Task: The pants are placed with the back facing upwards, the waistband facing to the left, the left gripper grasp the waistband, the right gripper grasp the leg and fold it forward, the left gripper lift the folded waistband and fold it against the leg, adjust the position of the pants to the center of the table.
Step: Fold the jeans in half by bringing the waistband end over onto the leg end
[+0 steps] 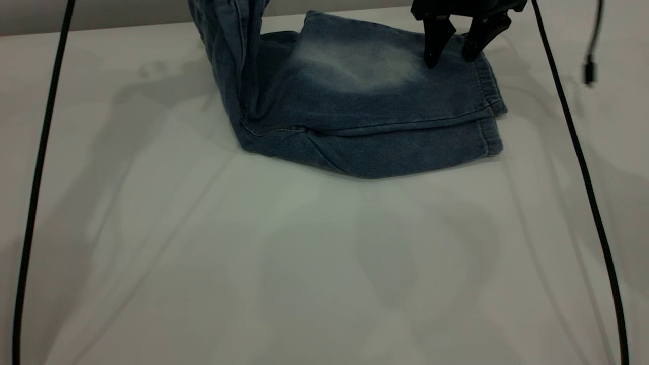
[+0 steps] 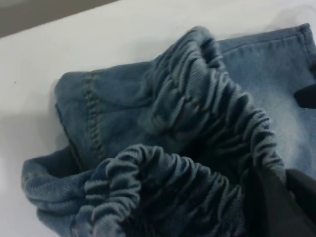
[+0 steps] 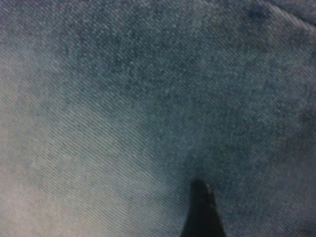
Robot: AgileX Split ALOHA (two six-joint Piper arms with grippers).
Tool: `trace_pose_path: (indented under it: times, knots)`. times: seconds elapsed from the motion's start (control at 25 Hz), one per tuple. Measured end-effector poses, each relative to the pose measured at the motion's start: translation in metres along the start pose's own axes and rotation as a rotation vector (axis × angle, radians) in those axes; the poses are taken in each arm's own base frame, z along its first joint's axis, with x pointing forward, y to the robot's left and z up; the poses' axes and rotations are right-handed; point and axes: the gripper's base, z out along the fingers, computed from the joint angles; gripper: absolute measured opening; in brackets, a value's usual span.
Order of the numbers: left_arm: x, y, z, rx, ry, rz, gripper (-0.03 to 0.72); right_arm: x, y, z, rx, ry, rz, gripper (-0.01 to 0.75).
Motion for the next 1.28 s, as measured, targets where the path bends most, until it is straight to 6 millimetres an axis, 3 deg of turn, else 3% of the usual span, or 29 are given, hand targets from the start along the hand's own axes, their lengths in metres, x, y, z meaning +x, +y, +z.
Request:
trace_pose_path:
  times: [0.16,0.48,0.72,1.0,1.28]
  knots:
    - [-0.005,-0.022,0.005,0.061,-0.023,0.089,0.060,0.003,-0.001,0.010,-0.004,0.018,-0.013,0.440]
    - [-0.024,-0.094,0.005,0.197,-0.082,0.250,0.060,0.004,-0.001,0.013,-0.006,0.025,-0.002,0.438]
    - [-0.020,-0.131,0.017,0.247,-0.061,0.307,0.060,0.005,-0.001,0.014,-0.011,0.027,0.000,0.437]
    - [-0.017,-0.140,0.021,0.248,-0.052,0.329,0.060,0.001,-0.001,0.008,-0.008,0.010,0.005,0.437]
    - [-0.017,-0.140,0.021,0.241,-0.047,0.335,0.060,-0.013,-0.013,-0.023,0.103,-0.086,-0.027,0.437]
